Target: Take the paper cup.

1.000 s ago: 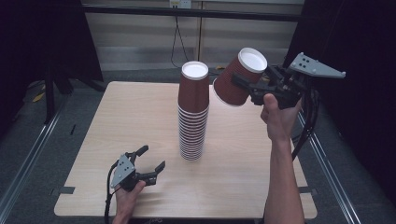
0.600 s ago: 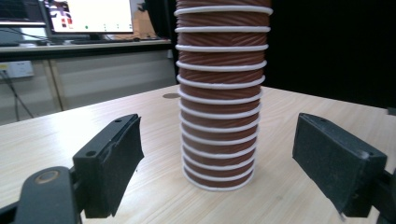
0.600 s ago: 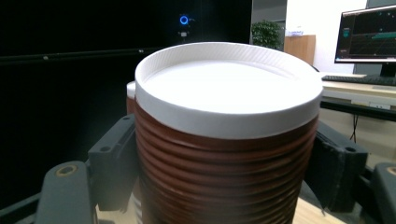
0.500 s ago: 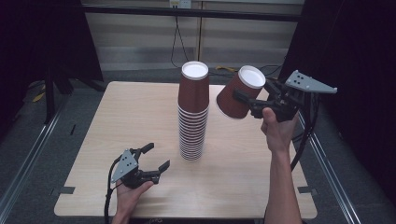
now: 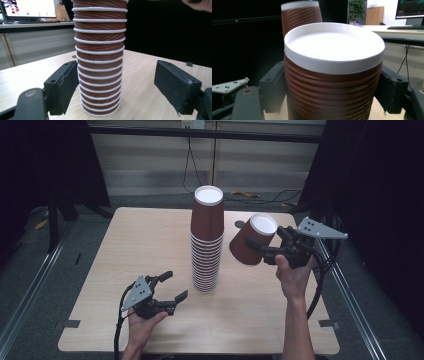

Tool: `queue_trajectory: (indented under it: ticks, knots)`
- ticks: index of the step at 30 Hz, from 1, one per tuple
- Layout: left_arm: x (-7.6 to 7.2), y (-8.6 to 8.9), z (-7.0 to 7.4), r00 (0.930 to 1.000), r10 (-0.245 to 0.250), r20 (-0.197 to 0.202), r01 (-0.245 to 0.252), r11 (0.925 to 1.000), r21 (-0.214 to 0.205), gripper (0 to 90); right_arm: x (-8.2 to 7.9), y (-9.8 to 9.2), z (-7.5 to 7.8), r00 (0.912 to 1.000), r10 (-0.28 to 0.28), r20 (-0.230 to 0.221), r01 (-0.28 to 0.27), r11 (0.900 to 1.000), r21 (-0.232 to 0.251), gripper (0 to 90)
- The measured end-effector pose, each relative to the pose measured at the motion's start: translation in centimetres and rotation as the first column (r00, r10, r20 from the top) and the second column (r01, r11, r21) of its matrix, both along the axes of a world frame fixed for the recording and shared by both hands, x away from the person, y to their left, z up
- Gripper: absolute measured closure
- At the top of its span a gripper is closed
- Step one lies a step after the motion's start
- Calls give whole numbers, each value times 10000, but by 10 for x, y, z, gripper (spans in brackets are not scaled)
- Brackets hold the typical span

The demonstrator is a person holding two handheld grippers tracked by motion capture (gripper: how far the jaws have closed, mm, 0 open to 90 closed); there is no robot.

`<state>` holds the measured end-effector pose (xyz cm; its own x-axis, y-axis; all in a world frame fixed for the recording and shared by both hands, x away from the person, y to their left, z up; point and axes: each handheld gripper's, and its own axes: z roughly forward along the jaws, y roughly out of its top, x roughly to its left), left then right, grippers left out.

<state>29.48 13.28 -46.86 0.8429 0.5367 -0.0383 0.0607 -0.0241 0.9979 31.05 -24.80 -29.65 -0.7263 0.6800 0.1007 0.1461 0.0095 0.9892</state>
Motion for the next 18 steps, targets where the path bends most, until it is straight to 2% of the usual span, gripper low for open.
queue_trajectory:
  ticks: [5,6,8,11,12,13,15,18]
  knots:
    - [2,-3,0,9998,-197,-16,197,9993,307,181,-3,2,-17,9993,80,-373,-79,10000,14,220]
    - [1,-4,0,9998,-175,-121,177,9996,200,181,-3,2,-17,9993,80,-373,-79,10000,14,220]
    - [1,-5,1,9996,-263,-95,266,9991,323,179,-3,2,-22,9991,117,-412,-115,9999,50,220]
    - [1,-6,2,9994,-322,-90,324,9991,287,175,-5,4,-29,9983,188,-556,-185,9998,69,221]
    - [2,-6,3,9995,-328,32,327,9987,383,174,-6,5,-32,9981,219,-580,-213,9997,102,220]
    - [2,-7,4,9992,-391,-31,391,9989,248,170,-7,6,-34,9979,244,-603,-235,9996,158,221]
    - [1,-8,5,9987,-511,-63,513,9984,255,168,-9,7,-38,9977,283,-622,-273,9995,156,221]
    - [0,-11,7,9979,-653,-30,654,9969,432,168,-10,9,-43,9969,275,-731,-272,9996,51,221]
